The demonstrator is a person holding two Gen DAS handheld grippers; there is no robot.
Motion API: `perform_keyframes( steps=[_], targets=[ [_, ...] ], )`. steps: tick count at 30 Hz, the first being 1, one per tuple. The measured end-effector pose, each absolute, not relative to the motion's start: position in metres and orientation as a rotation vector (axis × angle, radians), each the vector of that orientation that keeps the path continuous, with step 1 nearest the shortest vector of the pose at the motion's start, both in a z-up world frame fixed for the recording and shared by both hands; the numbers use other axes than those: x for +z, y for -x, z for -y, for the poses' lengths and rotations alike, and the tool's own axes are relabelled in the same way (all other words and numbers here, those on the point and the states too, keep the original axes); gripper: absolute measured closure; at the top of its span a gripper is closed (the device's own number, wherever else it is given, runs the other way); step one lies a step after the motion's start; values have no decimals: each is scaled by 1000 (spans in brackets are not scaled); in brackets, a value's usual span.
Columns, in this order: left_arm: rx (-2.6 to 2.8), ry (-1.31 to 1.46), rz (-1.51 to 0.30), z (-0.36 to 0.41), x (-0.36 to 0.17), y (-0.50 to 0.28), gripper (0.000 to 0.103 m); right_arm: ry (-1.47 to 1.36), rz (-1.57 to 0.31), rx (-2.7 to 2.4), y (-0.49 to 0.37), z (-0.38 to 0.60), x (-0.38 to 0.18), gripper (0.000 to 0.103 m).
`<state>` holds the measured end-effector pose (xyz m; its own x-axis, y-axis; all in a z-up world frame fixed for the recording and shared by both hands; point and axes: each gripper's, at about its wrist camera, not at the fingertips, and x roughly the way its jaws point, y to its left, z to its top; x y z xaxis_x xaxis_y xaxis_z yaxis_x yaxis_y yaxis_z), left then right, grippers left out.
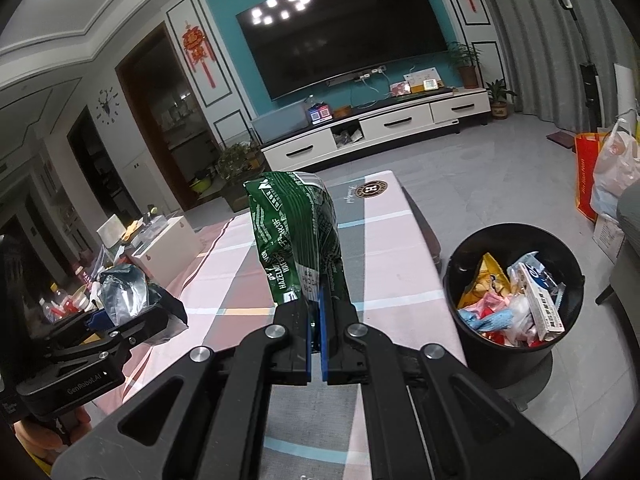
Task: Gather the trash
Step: 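Carry the grey plastic bag and green snack packet over the black bin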
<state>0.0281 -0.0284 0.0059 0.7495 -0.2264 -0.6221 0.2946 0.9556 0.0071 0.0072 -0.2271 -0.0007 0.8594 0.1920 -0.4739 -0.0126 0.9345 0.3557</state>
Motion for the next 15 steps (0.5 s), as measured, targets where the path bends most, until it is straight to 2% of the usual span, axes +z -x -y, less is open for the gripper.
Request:
perform_keyframes(
  steps=[15],
  targets=[
    [-339,-172,-665,64,1,-38,47,-409,-519,56,5,262,-9,99]
  ],
)
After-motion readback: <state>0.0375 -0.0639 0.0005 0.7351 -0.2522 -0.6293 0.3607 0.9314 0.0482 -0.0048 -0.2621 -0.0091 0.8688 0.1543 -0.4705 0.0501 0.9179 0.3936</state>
